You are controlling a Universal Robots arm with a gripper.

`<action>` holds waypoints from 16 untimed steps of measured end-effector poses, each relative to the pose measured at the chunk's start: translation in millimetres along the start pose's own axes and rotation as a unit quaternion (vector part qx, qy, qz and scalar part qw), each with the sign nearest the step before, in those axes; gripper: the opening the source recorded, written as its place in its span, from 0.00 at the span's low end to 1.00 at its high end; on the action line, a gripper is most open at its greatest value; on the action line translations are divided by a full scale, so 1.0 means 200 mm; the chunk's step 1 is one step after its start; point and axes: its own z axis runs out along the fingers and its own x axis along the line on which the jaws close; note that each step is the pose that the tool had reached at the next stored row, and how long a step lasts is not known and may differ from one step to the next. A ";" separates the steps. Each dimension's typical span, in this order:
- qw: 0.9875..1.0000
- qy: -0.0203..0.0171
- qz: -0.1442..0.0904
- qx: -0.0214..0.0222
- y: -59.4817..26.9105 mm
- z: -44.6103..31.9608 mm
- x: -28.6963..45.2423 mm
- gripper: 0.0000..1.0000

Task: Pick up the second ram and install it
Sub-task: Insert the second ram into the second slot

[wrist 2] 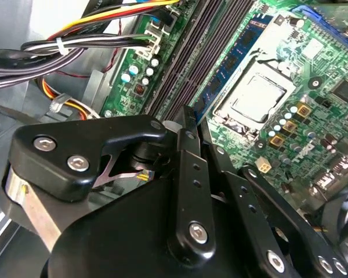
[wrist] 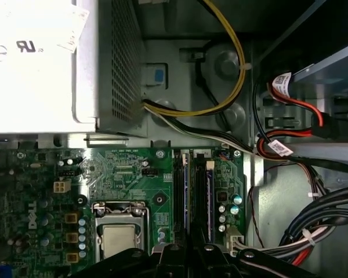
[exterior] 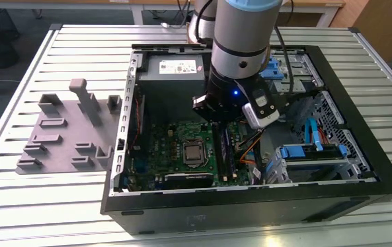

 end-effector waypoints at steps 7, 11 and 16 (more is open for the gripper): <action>1.000 0.000 0.001 0.000 -0.001 0.057 -0.001 0.14; 1.000 0.000 0.000 0.000 -0.009 0.076 -0.002 0.14; 1.000 0.000 0.000 -0.003 -0.035 0.085 -0.005 0.14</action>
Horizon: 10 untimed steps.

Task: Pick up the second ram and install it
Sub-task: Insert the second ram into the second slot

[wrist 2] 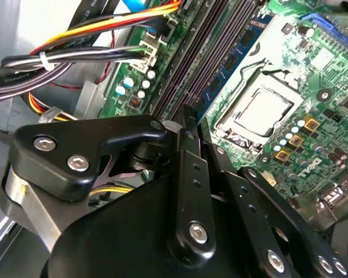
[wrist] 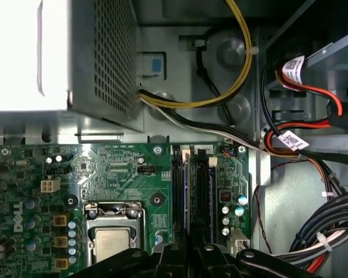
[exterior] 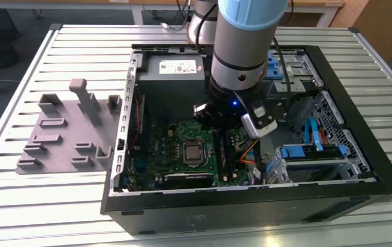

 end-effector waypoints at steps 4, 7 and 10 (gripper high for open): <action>1.000 0.000 -0.002 -0.001 -0.015 0.011 0.000 0.14; 1.000 0.000 -0.003 -0.001 -0.018 0.029 0.000 0.14; 1.000 0.000 -0.003 -0.002 -0.019 0.046 0.000 0.14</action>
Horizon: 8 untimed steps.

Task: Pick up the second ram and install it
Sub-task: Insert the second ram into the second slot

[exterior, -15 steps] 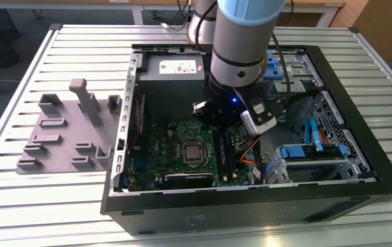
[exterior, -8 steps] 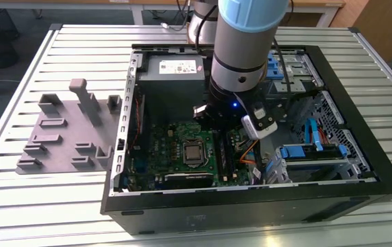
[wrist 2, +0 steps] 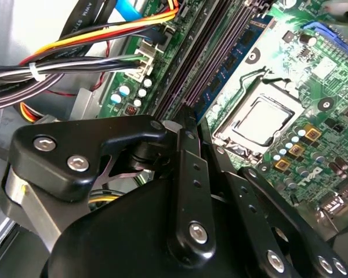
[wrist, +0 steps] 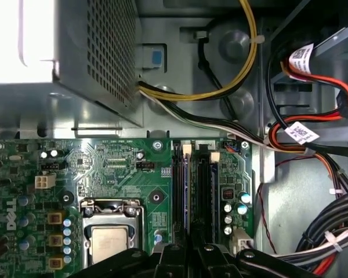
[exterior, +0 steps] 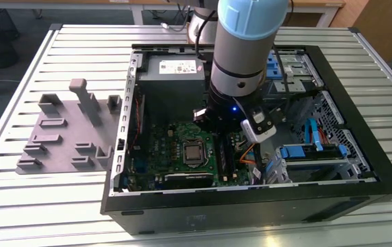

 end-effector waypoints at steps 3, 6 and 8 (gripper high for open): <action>1.000 0.000 0.000 0.000 -0.003 0.012 0.000 0.14; 1.000 0.000 0.000 -0.001 -0.005 0.017 0.000 0.14; 1.000 0.000 0.000 -0.001 -0.005 0.017 0.000 0.14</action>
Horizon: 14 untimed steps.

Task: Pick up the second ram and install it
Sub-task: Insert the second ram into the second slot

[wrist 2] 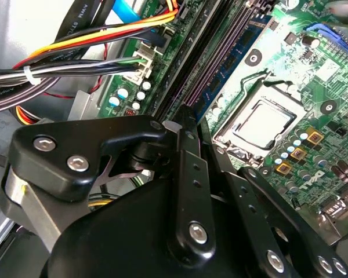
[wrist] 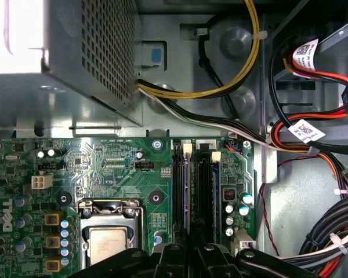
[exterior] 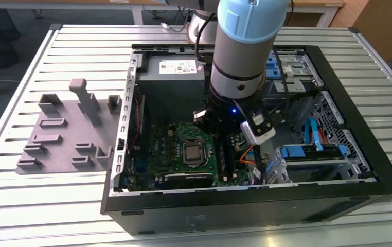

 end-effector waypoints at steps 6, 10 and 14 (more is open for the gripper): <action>1.000 0.000 0.000 0.000 -0.008 0.000 0.000 0.14; 1.000 0.000 -0.001 0.000 -0.014 0.001 0.000 0.14; 1.000 0.001 -0.004 0.000 -0.016 0.002 -0.002 0.14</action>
